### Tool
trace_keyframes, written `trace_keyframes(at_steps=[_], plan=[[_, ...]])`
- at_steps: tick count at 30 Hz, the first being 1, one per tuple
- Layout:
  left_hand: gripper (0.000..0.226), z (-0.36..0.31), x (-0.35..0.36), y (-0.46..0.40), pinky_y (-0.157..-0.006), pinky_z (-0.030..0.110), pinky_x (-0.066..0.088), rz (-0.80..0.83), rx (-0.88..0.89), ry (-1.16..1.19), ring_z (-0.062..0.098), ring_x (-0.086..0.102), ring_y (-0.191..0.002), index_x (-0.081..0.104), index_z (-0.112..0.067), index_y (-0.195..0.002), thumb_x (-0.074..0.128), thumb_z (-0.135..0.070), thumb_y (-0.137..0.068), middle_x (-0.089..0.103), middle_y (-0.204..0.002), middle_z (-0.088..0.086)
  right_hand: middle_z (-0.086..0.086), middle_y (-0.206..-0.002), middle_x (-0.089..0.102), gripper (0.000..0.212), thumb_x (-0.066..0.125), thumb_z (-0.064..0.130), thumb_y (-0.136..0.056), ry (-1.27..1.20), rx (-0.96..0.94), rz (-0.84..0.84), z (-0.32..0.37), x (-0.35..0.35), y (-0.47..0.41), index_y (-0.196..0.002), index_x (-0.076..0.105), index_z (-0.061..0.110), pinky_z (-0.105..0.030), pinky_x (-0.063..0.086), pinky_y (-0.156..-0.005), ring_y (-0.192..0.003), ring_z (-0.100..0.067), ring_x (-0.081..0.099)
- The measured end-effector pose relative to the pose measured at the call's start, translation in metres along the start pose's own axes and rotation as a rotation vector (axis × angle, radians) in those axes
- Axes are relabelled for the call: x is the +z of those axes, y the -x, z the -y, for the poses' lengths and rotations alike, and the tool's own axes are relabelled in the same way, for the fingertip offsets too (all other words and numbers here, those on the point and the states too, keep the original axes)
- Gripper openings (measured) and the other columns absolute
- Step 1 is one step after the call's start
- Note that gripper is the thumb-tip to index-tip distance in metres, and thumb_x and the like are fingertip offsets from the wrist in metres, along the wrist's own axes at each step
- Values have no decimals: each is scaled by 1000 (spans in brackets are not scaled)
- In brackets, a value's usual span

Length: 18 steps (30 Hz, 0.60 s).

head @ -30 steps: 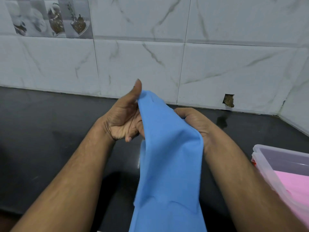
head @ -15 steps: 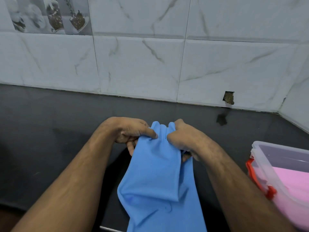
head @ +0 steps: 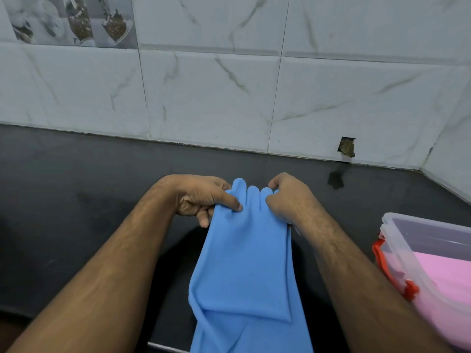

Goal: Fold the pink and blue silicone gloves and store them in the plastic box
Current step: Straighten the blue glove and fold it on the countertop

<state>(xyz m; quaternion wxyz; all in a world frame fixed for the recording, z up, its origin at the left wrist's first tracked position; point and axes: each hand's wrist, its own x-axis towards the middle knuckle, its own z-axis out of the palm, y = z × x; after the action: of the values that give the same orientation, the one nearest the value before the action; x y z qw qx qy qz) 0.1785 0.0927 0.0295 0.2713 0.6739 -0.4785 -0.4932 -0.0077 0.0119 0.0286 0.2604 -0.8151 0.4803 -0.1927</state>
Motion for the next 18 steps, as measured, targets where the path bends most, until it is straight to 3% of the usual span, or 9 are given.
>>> trace_keyframes(at_steps=[4,8,12,15,17,18], plan=[[25,0,0,0,-37,23,53,3,-3,35,18,68,-48,72,-1,-113,68,-22,-99,74,-97,21,0,-116,63,41,50,9,-91,-36,-55,-81,-2,0,-2,-128,55,23,-45,56,-92,-103,-24,63],[56,3,-1,-4,-40,24,52,-111,-21,-72,17,68,-51,77,-4,-105,65,-57,-94,78,-84,12,-5,-116,65,29,49,9,-95,176,-47,-35,-5,5,-4,-123,57,13,-35,53,-79,-102,-27,63],[71,8,-9,-7,-44,20,40,-313,-66,-241,17,69,-52,73,-7,-92,53,-75,-91,79,-80,11,-5,-120,65,28,49,29,-105,177,-113,-84,-5,9,-11,-125,59,13,-43,53,-95,-115,-28,58],[63,10,-8,-15,-54,24,42,-507,21,-314,14,59,-51,70,-10,-88,61,-72,-88,69,-68,-1,-4,-123,65,36,45,40,-107,177,-155,-31,-4,16,-15,-127,60,15,-46,47,-103,-120,-28,56],[42,8,-1,-20,-63,27,51,-583,152,-301,13,65,-70,73,-17,-100,66,-58,-93,69,-82,-3,-2,-123,66,35,41,41,-108,207,-163,20,-5,21,-19,-127,60,18,-44,40,-106,-120,-27,56],[34,6,3,-23,-78,32,56,-560,211,-292,15,70,-88,73,-19,-111,66,-49,-97,73,-97,-3,-1,-122,67,34,39,40,-109,210,-168,34,-5,23,-21,-127,61,20,-43,37,-105,-120,-26,56]])
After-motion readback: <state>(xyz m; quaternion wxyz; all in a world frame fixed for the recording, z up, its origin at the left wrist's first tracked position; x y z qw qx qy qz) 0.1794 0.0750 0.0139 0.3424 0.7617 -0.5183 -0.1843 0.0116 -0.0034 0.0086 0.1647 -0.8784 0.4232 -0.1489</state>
